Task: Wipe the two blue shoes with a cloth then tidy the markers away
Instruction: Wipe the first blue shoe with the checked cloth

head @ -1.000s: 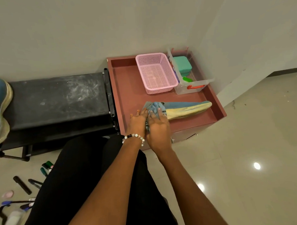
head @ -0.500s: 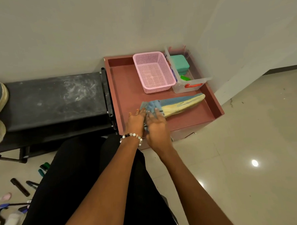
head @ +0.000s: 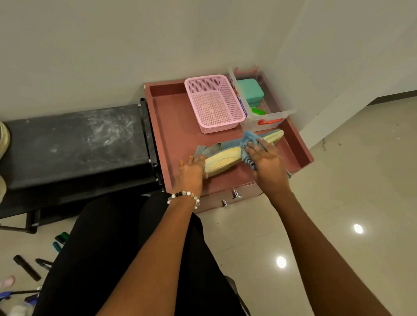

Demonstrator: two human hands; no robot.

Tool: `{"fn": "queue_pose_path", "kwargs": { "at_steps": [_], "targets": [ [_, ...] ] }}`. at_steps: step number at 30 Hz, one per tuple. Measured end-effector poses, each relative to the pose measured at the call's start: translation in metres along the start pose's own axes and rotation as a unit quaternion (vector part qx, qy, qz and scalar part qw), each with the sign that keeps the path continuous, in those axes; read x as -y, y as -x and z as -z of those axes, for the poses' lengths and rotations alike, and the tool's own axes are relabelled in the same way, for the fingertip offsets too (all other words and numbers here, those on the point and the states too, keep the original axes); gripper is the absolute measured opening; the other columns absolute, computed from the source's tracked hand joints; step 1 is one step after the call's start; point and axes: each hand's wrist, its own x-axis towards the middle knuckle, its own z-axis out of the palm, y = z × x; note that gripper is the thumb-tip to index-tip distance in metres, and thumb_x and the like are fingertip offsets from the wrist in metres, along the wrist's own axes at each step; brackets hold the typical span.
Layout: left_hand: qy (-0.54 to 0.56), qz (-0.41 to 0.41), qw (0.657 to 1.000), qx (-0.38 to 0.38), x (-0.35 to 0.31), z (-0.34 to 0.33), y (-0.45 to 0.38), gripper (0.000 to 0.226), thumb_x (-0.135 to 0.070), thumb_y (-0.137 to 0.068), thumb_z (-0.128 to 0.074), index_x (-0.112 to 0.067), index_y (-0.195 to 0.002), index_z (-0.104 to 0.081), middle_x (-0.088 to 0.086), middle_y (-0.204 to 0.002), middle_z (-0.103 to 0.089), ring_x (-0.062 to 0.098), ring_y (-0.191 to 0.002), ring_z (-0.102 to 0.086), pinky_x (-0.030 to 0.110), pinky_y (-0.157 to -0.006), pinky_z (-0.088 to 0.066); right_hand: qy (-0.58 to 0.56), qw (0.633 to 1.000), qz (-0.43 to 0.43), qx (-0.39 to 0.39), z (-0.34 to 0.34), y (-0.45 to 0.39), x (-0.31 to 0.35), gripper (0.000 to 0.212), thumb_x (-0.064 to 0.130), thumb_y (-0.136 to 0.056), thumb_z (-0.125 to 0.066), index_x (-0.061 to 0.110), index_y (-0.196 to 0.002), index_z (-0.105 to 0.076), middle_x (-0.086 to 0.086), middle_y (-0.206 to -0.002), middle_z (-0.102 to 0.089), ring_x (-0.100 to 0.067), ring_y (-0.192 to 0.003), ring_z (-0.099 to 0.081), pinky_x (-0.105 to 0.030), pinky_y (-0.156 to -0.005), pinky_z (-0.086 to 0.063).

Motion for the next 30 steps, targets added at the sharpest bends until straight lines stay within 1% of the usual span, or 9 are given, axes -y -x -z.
{"fn": "queue_pose_path", "kwargs": {
  "at_steps": [3,6,9,11,17,19,22,25,30],
  "targets": [
    [-0.025,-0.001,1.0,0.0,-0.003,0.0,0.0,0.055,-0.004,-0.097,-0.043,-0.012,-0.148,-0.025,0.013,-0.154,-0.029,0.031,-0.145,-0.013,0.041,-0.117,-0.009,-0.04,0.995,-0.086,-0.042,-0.008,0.001,0.02,0.054,0.012,-0.065,-0.046,-0.002,-0.113,-0.065,-0.016,-0.116,-0.066,-0.039,-0.12,-0.051,-0.053,-0.1,-0.043],
    [-0.067,-0.073,0.994,-0.039,-0.004,-0.008,-0.003,0.062,-0.008,-0.095,-0.049,-0.006,-0.149,-0.018,0.012,-0.158,-0.014,0.028,-0.146,-0.011,0.039,-0.117,0.002,-0.084,0.984,-0.135,-0.08,-0.014,0.005,0.041,0.055,0.004,-0.06,-0.046,-0.003,-0.112,-0.066,-0.018,-0.113,-0.067,-0.041,-0.119,-0.052,-0.045,-0.1,-0.04],
    [-0.094,-0.161,0.981,-0.053,-0.016,-0.022,-0.003,0.065,-0.004,-0.099,-0.038,-0.003,-0.151,0.001,0.013,-0.159,0.006,0.029,-0.147,0.005,0.031,-0.111,0.017,-0.091,0.989,-0.086,-0.083,-0.018,0.011,0.053,0.057,0.001,-0.056,-0.05,-0.005,-0.11,-0.066,-0.019,-0.11,-0.068,-0.044,-0.112,-0.056,-0.047,-0.095,-0.044],
    [-0.114,-0.179,0.976,-0.054,-0.023,-0.028,-0.002,0.062,0.001,-0.099,-0.026,-0.003,-0.149,0.01,0.014,-0.158,0.013,0.028,-0.147,0.009,0.033,-0.115,0.012,-0.095,0.992,-0.052,-0.058,-0.018,0.013,0.053,0.058,0.001,-0.054,-0.051,-0.006,-0.109,-0.066,-0.02,-0.11,-0.067,-0.043,-0.11,-0.058,-0.048,-0.093,-0.046],
    [-0.189,-0.202,0.96,-0.038,-0.025,-0.028,-0.002,0.064,0.011,-0.095,-0.025,-0.001,-0.15,0.006,0.016,-0.157,0.014,0.031,-0.146,0.009,0.037,-0.118,0.006,-0.008,0.998,0.063,-0.004,-0.001,-0.002,-0.003,0.049,-0.001,-0.059,-0.067,-0.006,-0.108,-0.066,-0.021,-0.109,-0.067,-0.041,-0.104,-0.062,-0.053,-0.092,-0.046],
    [-0.178,-0.23,0.955,-0.054,-0.022,-0.03,-0.001,0.062,0.014,-0.093,-0.028,0.003,-0.149,-0.005,0.021,-0.157,0.005,0.037,-0.146,0.0,0.039,-0.116,0.004,0.008,1.0,0.022,-0.011,0.009,-0.007,-0.021,0.052,-0.008,-0.061,-0.068,-0.004,-0.112,-0.064,-0.021,-0.111,-0.066,-0.041,-0.105,-0.061,-0.051,-0.094,-0.045],
    [-0.17,-0.255,0.945,-0.115,-0.024,-0.036,-0.002,0.058,0.017,-0.083,-0.04,0.01,-0.14,-0.034,0.03,-0.149,-0.024,0.046,-0.137,-0.029,0.046,-0.112,-0.017,0.017,0.993,-0.11,-0.025,0.012,-0.017,-0.028,0.055,-0.011,-0.065,-0.065,-0.003,-0.119,-0.061,-0.022,-0.115,-0.064,-0.04,-0.11,-0.056,-0.043,-0.097,-0.045],
    [-0.2,-0.224,0.953,-0.043,-0.027,-0.031,0.003,0.058,0.011,-0.096,-0.029,0.005,-0.149,-0.006,0.024,-0.156,0.004,0.04,-0.145,-0.001,0.042,-0.117,0.002,0.044,0.985,-0.165,-0.003,0.002,-0.023,-0.003,0.057,-0.003,-0.07,-0.063,-0.008,-0.126,-0.053,-0.024,-0.129,-0.055,-0.037,-0.127,-0.045,-0.041,-0.11,-0.032],
    [-0.23,-0.205,0.951,-0.031,-0.028,-0.032,0.004,0.058,0.004,-0.1,-0.023,0.0,-0.15,0.007,0.018,-0.157,0.014,0.034,-0.145,0.011,0.038,-0.116,0.009,0.009,1.0,-0.003,-0.007,-0.02,0.006,0.028,0.061,-0.003,-0.055,-0.078,-0.01,-0.113,-0.062,-0.026,-0.116,-0.062,-0.044,-0.113,-0.056,-0.053,-0.098,-0.039]
  ]
}}
